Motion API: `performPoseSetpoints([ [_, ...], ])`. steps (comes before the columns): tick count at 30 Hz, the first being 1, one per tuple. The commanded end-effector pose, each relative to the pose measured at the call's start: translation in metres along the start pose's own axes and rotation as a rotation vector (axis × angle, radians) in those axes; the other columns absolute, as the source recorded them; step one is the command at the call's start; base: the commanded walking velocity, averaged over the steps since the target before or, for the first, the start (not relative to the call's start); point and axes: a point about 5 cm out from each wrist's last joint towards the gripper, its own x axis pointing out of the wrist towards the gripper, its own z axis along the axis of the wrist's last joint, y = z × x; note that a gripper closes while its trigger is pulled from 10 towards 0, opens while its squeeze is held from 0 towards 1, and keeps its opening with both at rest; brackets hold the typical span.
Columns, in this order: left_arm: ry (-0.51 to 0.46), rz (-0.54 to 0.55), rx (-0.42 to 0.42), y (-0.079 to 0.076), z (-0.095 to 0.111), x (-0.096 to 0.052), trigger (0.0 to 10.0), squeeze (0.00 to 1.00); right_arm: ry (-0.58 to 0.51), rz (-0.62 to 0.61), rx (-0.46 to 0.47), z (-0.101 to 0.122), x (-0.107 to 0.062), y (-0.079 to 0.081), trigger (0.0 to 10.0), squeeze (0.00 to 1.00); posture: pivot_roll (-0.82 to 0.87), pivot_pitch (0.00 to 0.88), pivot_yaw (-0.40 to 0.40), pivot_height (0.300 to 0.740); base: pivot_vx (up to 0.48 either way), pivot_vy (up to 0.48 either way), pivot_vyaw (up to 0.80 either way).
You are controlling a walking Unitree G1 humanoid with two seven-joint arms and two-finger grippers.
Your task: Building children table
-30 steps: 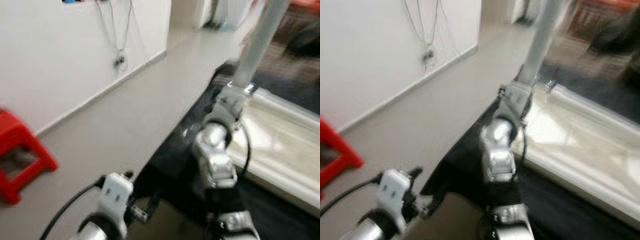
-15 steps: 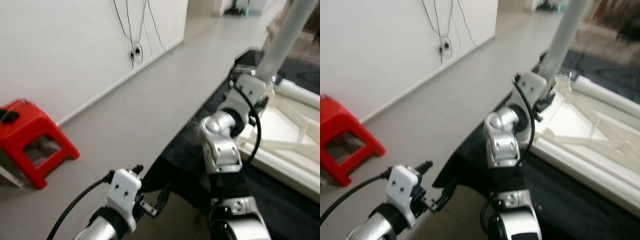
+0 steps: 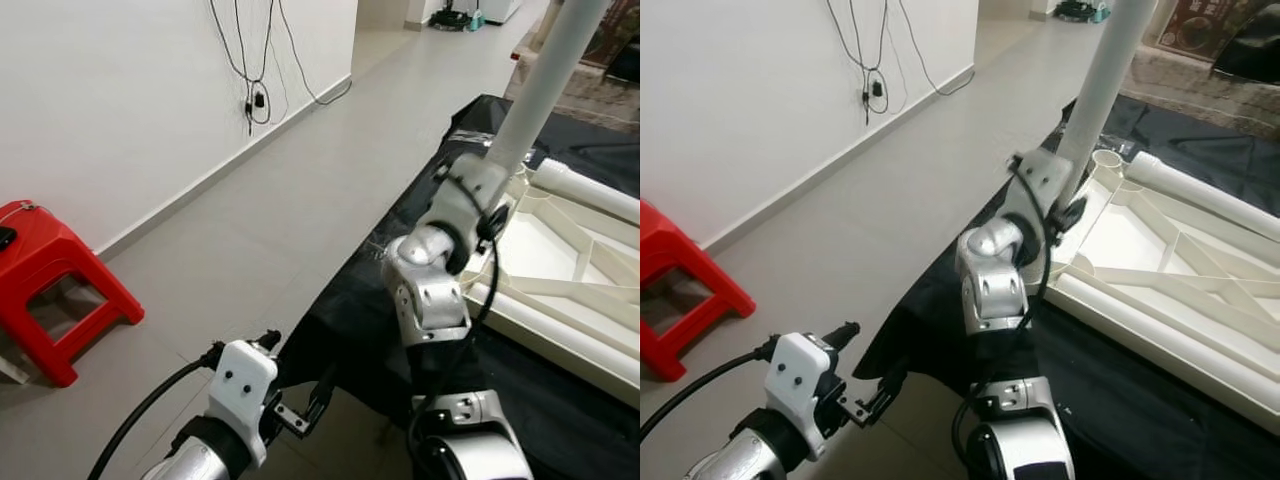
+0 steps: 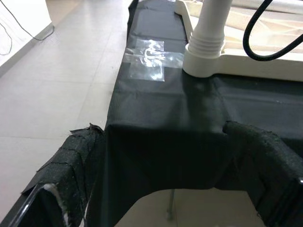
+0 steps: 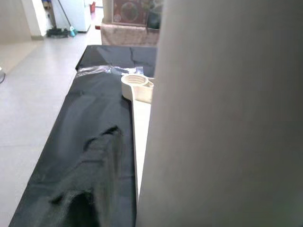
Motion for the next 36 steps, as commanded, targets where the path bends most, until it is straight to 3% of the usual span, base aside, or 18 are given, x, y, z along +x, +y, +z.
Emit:
performPoseSetpoints([
  [1, 0.027, -0.005, 0.001, -0.001, -0.006, -0.001, 10.0, 0.00, 0.136, 0.085, 0.027, -0.021, -0.031, 0.019, 10.0, 1.00, 0.12, 0.144, -0.043, 0.740, 0.000, 0.000, 0.00],
  [9, 0.033, -0.001, -0.004, 0.000, -0.008, -0.001, 10.0, 0.00, 0.115, 0.105, 0.050, -0.017, -0.033, 0.021, 10.0, 1.00, 0.12, 0.148, -0.043, 0.740, 0.000, 0.000, 0.00],
  [10, 0.034, -0.001, -0.004, 0.000, -0.009, -0.001, 10.0, 0.00, 0.111, 0.111, 0.052, -0.016, -0.033, 0.020, 10.0, 0.44, 0.12, 0.148, -0.043, 0.740, 0.000, 0.000, 0.00],
  [11, 0.034, 0.000, -0.005, 0.000, -0.009, -0.001, 10.0, 0.00, 0.110, 0.124, 0.050, -0.016, -0.034, 0.018, 10.0, 0.00, 0.12, 0.147, -0.042, 0.740, 0.000, 0.000, 0.00],
  [17, 0.035, 0.002, -0.005, 0.001, -0.010, 0.001, 10.0, 0.00, 0.102, 0.157, 0.028, -0.017, -0.035, 0.008, 10.0, 0.00, 0.12, 0.145, -0.042, 0.740, 0.000, 0.000, 0.00],
  [23, 0.038, 0.013, -0.005, 0.005, -0.014, 0.003, 10.0, 0.00, 0.127, 0.241, -0.034, -0.028, -0.039, -0.015, 10.0, 0.00, 0.11, 0.136, -0.039, 0.740, 0.000, 0.000, 0.00],
  [31, 0.040, 0.019, -0.002, 0.007, -0.015, 0.003, 10.0, 0.00, 0.140, 0.265, -0.065, -0.033, -0.041, -0.023, 10.0, 0.00, 0.11, 0.132, -0.039, 0.740, 0.000, 0.000, 0.00],
  [36, 0.038, 0.018, 0.004, 0.009, -0.016, 0.004, 10.0, 0.00, 0.150, 0.319, -0.097, -0.036, -0.045, -0.039, 10.0, 0.00, 0.10, 0.130, -0.036, 0.740, 0.000, 0.000, 0.00],
])
